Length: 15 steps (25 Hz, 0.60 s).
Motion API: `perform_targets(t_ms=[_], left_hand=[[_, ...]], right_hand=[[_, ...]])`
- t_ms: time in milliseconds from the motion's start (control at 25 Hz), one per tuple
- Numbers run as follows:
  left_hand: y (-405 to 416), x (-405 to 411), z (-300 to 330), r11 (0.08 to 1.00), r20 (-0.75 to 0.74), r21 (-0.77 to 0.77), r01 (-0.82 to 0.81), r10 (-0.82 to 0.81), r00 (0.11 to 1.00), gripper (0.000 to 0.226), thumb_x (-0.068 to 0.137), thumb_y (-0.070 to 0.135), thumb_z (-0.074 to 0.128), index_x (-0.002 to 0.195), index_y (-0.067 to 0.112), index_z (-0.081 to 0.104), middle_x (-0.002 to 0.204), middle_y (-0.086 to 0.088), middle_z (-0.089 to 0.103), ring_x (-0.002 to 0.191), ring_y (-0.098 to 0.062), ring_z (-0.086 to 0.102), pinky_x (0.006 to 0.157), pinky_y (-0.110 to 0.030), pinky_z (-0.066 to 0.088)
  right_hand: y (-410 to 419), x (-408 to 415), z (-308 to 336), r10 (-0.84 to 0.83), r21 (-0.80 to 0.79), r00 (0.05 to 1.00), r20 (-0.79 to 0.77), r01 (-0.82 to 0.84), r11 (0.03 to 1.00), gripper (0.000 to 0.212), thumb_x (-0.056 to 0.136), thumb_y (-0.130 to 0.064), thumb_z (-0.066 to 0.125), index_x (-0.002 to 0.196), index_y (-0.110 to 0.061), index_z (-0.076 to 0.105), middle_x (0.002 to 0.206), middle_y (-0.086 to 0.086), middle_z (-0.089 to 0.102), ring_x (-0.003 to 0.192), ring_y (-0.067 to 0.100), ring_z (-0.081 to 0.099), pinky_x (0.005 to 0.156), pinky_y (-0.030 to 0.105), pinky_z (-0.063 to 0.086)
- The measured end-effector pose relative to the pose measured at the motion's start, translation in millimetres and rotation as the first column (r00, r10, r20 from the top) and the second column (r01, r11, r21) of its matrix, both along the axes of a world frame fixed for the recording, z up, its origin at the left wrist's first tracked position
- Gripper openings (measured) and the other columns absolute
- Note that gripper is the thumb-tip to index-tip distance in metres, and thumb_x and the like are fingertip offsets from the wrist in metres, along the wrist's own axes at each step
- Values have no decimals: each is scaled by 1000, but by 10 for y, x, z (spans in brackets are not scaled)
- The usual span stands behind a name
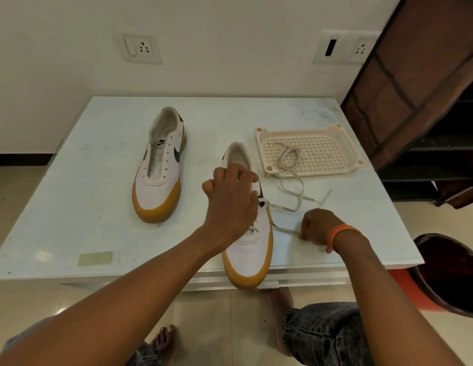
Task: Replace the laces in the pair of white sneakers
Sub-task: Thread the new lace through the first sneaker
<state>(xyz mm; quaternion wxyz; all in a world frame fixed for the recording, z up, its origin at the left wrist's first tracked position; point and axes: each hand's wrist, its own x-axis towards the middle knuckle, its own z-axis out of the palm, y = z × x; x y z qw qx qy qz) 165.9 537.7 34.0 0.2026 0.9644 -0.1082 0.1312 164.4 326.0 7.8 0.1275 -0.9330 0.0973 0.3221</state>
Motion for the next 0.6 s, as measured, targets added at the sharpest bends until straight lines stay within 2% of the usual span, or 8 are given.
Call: perform_targets(t_ms=[80, 200, 280, 360, 400, 480, 520, 600], left_hand=[[-48, -71, -11, 986, -6, 37, 160, -160, 987, 21, 89, 23, 58, 109, 25, 62, 115, 4, 50, 111, -18, 41, 81, -31, 18], [-87, -91, -60, 956, -54, 70, 286, -283, 958, 20, 90, 21, 59, 108, 24, 66, 116, 5, 51, 113, -19, 41, 82, -32, 18], [-49, -13, -21, 971, -46, 34, 238, -237, 970, 21, 89, 18, 60, 108, 24, 66, 116, 4, 51, 113, -19, 42, 83, -33, 20], [38, 102, 71, 992, -63, -40, 120, -122, 991, 22, 89, 15, 59, 107, 25, 66, 115, 4, 51, 111, -18, 43, 84, -33, 24], [99, 160, 110, 995, -80, -84, 56, -63, 995, 22, 89, 14, 58, 107, 24, 65, 115, 2, 51, 109, -18, 46, 84, -33, 28], [229, 256, 164, 979, -119, -203, -32, 8, 993, 21, 90, 13, 58, 107, 23, 64, 115, 0, 51, 103, -19, 52, 84, -32, 41], [292, 286, 169, 965, -146, -255, -64, 27, 989, 20, 90, 13, 59, 107, 22, 63, 114, 0, 52, 99, -18, 55, 80, -27, 45], [401, 322, 172, 956, -207, -268, -118, 63, 976, 18, 91, 15, 60, 108, 21, 64, 113, 0, 53, 91, -15, 58, 68, -13, 39]], right_hand=[[-34, -72, 75, -6, 134, 994, -105, 20, 991, 7, 89, -16, 65, 94, -11, 66, 95, 8, 67, 86, 22, 67, 68, 32, 56], [-235, -49, 111, -273, 276, 962, -5, 264, 924, 11, 91, -21, 63, 91, -11, 68, 90, 9, 69, 79, 23, 70, 63, 34, 57], [-349, 75, 14, -464, 220, 872, 154, 427, 877, 33, 91, -39, 61, 92, -6, 64, 88, 15, 68, 76, 31, 70, 66, 44, 60], [-322, 135, -107, -458, 85, 854, 247, 452, 888, 47, 89, -52, 58, 95, -5, 60, 92, 16, 65, 80, 35, 68, 72, 49, 59], [-286, 136, -182, -420, 40, 872, 250, 424, 905, 45, 88, -51, 58, 97, -7, 59, 96, 16, 64, 85, 36, 67, 77, 50, 58], [-252, 128, -300, -359, 6, 900, 246, 369, 929, 28, 90, -32, 59, 103, -7, 59, 104, 18, 64, 91, 38, 66, 82, 49, 56], [-254, 138, -300, -347, -6, 904, 249, 360, 933, 22, 89, -23, 57, 104, -6, 59, 105, 20, 63, 91, 39, 66, 84, 49, 56], [-266, 179, -230, -399, 47, 867, 298, 404, 914, 16, 86, -16, 55, 96, -5, 61, 102, 21, 65, 88, 39, 66, 83, 47, 56]])
